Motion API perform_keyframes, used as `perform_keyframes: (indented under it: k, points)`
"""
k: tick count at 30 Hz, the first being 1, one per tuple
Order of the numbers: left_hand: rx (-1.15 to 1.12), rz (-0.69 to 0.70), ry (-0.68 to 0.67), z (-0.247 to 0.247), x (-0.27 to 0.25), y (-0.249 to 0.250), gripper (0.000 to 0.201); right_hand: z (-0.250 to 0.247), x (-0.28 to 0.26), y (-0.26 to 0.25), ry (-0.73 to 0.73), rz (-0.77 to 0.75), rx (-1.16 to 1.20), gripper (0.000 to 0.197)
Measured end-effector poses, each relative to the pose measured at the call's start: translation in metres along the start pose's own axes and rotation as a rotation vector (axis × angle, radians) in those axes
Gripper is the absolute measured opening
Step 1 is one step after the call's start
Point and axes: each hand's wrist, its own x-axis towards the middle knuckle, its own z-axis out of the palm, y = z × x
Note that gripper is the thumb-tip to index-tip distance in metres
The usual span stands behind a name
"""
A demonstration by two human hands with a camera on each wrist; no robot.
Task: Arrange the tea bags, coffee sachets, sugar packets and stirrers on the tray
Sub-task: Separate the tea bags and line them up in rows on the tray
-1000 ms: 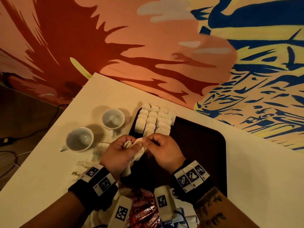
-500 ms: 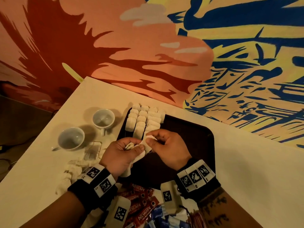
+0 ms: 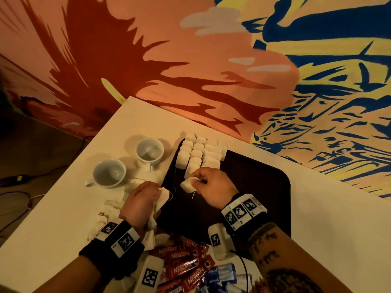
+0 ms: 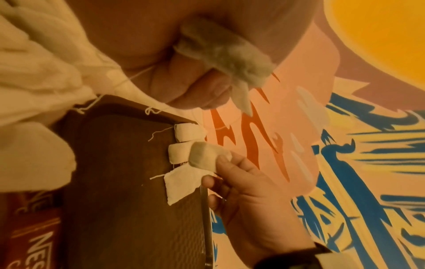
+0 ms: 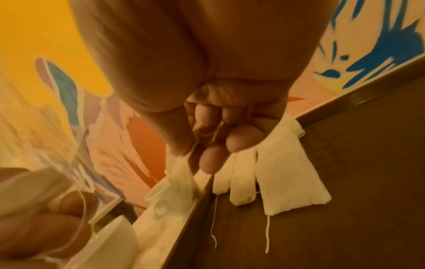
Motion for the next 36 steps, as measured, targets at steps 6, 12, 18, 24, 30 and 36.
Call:
perform_keyframes:
  k: [6, 12, 18, 24, 30, 36]
  points:
    - [-0.107, 0.048, 0.014, -0.018, 0.008, -0.005, 0.027, 0.03, 0.04, -0.013, -0.226, 0.002, -0.247, 0.004]
    - [-0.126, 0.05, 0.025, -0.032, 0.022, -0.007, 0.02, 0.04, 0.083, -0.007, -0.104, 0.077, -0.335, 0.008]
    - [-0.225, 0.018, 0.008, -0.032, 0.027, -0.003, 0.021, 0.031, 0.104, -0.007, -0.069, 0.102, -0.342, 0.007]
    - [-0.115, 0.059, 0.004, -0.026, 0.03, -0.001, 0.01, 0.026, 0.111, -0.009, -0.033, 0.105, -0.347, 0.005]
    - [-0.056, 0.076, -0.023, -0.023, 0.036, -0.004, 0.008, 0.025, 0.117, -0.01, -0.019, 0.145, -0.334, 0.008]
    - [-0.049, 0.099, -0.038, -0.017, 0.038, -0.005, 0.012, 0.022, 0.112, -0.011, -0.001, 0.158, -0.298, 0.023]
